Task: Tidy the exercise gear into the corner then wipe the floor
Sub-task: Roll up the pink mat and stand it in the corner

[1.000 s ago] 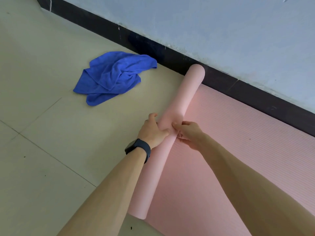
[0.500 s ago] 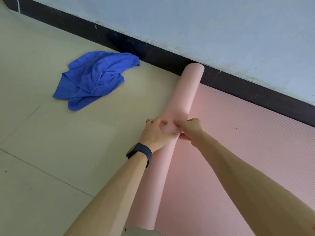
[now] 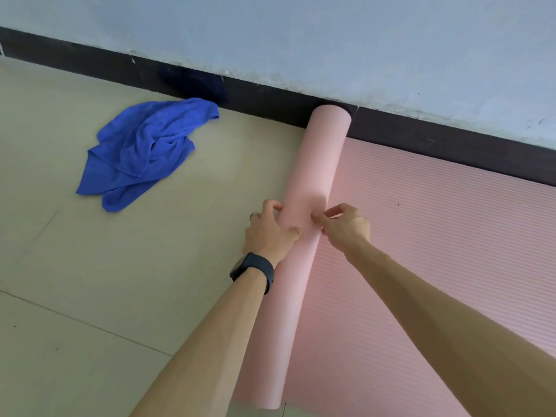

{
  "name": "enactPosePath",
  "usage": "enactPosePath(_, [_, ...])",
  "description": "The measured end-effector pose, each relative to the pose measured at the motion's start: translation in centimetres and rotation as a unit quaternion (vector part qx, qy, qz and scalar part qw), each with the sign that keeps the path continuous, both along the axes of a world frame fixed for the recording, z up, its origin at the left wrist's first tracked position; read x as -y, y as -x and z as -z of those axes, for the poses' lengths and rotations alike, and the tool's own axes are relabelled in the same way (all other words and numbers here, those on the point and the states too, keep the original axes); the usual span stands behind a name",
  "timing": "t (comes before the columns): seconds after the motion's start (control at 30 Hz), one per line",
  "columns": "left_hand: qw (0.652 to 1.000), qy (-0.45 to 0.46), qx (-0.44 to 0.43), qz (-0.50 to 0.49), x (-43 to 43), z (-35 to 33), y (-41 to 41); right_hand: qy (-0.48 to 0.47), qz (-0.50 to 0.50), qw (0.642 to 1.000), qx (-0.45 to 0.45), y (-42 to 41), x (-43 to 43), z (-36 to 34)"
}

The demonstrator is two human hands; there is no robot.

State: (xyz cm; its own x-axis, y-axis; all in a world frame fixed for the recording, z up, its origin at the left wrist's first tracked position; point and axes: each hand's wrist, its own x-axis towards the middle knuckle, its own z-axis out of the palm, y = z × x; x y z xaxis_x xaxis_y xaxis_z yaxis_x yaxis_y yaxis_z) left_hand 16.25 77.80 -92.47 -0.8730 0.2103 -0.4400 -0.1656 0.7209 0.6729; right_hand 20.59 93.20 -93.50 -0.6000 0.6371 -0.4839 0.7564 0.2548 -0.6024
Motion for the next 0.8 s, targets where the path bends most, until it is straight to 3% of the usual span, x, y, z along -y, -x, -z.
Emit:
enactPosePath(0.13, [0.999,0.008,-0.036,-0.001,-1.6,-0.8,-1.7,0.123,-0.011,0.992,-0.009,-0.9,-0.3,-1.0])
enactPosePath(0.23, [0.998,0.011,-0.044,0.04,-2.7,-1.3,-3.5,0.084,-0.062,0.994,0.041,-0.8,-0.7,-1.1])
enactPosePath(0.3, [0.999,-0.017,0.006,0.031,-2.6,-1.5,-3.8,0.089,-0.05,0.994,0.035,-1.0,-1.4,-0.6])
enactPosePath(0.4, [0.994,-0.08,0.068,-0.006,-1.6,-2.0,-2.7,0.169,0.016,0.985,-0.004,-2.4,-2.8,0.3])
enactPosePath(0.47, [0.997,-0.046,0.054,0.021,-1.3,-2.0,-2.4,0.153,0.056,0.986,-0.017,-3.5,-3.5,0.8])
enactPosePath(0.6, [0.988,-0.023,0.136,0.07,-3.1,-1.7,-4.1,0.05,0.051,0.997,-0.002,-5.7,-4.7,0.5])
enactPosePath(0.7, [0.993,-0.013,0.095,0.062,-4.8,-1.1,-6.0,-0.012,0.018,1.0,-0.023,-6.9,-5.5,-0.5])
enactPosePath(0.8, [0.996,0.04,0.035,0.074,-6.4,-1.5,-7.7,0.009,-0.003,0.999,-0.03,-7.8,-6.2,-1.7])
